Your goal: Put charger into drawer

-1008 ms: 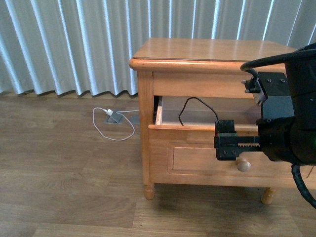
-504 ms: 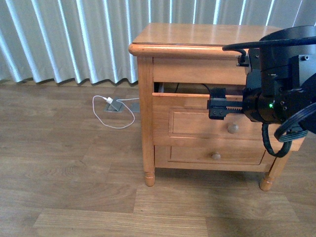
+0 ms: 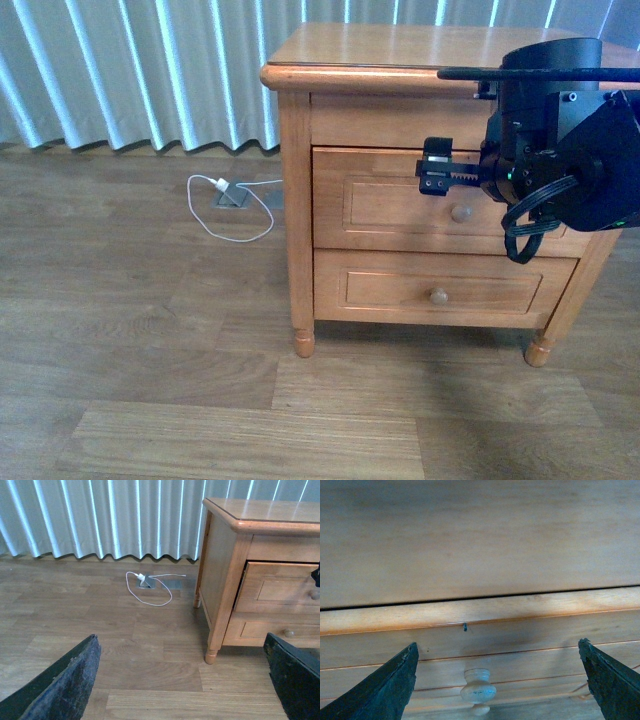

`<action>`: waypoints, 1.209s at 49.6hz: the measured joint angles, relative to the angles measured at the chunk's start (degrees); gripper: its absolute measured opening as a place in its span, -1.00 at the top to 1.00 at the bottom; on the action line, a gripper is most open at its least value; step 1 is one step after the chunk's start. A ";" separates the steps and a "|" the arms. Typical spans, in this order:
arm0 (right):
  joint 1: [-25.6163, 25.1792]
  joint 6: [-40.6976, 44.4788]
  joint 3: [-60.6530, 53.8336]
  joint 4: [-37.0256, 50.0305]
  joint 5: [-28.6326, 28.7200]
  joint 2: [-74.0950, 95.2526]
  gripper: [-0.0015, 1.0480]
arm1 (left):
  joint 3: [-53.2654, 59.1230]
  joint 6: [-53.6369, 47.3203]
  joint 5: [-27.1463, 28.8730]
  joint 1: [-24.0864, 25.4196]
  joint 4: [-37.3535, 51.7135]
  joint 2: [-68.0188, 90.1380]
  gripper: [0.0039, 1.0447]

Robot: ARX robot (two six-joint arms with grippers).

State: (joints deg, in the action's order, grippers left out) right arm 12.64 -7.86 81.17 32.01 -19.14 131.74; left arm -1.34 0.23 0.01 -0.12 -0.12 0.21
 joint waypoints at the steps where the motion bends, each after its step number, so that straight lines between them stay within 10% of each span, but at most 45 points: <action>1: 0.02 0.31 0.22 0.17 -0.04 0.26 -0.83 | 0.00 0.00 0.00 0.00 0.00 0.00 -0.89; 25: -0.70 0.94 1.25 0.37 0.70 1.29 -0.83 | 0.00 0.00 0.00 0.00 0.00 0.00 -0.89; 60: -6.12 -2.47 -41.94 -10.40 18.43 -48.61 -0.83 | 0.00 0.00 0.00 0.00 0.00 0.00 -0.89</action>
State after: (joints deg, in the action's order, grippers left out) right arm 6.52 -10.33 39.22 21.61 -0.71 83.13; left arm -1.34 0.23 0.01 -0.12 -0.12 0.21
